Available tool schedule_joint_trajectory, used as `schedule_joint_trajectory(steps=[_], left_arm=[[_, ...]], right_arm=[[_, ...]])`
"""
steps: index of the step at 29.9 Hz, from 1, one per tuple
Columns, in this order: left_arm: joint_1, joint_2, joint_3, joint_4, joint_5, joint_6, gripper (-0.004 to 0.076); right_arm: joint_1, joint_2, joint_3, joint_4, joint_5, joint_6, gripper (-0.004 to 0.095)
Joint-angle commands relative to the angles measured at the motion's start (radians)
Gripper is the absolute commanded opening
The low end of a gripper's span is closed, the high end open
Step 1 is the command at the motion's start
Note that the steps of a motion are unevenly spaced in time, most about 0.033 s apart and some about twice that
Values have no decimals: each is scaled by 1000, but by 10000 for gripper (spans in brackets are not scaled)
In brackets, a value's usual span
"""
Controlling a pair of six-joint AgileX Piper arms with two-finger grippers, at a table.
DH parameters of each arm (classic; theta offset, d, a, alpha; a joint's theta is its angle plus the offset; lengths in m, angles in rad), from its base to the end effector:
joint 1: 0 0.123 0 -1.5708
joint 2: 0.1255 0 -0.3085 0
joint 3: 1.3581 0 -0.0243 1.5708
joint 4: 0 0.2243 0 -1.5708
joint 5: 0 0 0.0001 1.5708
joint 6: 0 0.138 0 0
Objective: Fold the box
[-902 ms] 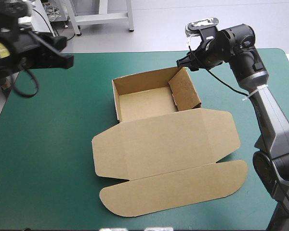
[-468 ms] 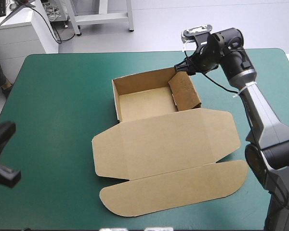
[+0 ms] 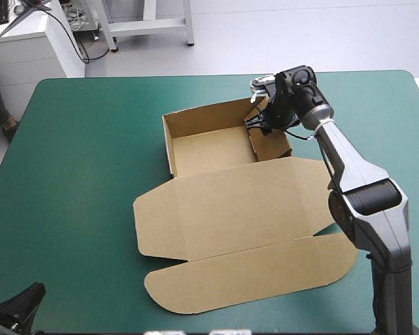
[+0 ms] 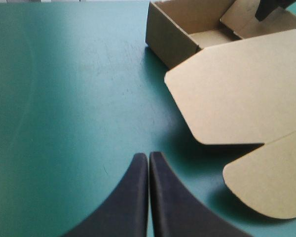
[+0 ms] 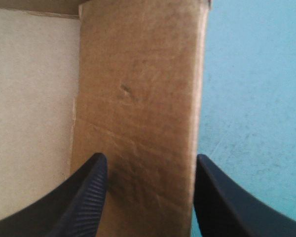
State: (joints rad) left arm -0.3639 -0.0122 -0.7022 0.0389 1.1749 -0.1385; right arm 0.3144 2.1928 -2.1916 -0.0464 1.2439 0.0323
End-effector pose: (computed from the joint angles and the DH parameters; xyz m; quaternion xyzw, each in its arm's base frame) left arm -0.0352 0.0187 0.2856 0.0890 0.8211 -0.1216 0.5505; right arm 0.4644 0.1446 0.2664 -0.1403 0.9684 0.0127 0.2058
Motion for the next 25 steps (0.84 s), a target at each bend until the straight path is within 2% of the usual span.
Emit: schedule_joint_trajectory(steps=[1,2,4,6,7,10,15,25], left_arm=[[-6,-4,46,-5,-28,-27,-8],[-6,-4,56,-5,-21,-27,-8],[-6,-4,77,-5,-33,-27,-8],[-6,-4,87,-5,-40,-27,-8],[-6,-4,91,-5,-40,-27,-8],[-6,-4,93,-5,-42,-27,-8],[-6,-6,93,-5,-42,-27,-8],[-6,-6,93,0,-42,-27,-8]], right_arm=[[-5,-31,-20,-14,7,-4,437],[-5,-29,-20,-14,7,-4,413],[-5,-19,-20,-19,7,11,265],[-5,-17,-20,-68,7,11,35],[-5,-17,-20,-102,7,21,-12],[-30,-17,-27,-175,7,23,-19],[-161,-19,-29,-173,7,22,-19],[-575,-19,-29,-170,7,11,-19]])
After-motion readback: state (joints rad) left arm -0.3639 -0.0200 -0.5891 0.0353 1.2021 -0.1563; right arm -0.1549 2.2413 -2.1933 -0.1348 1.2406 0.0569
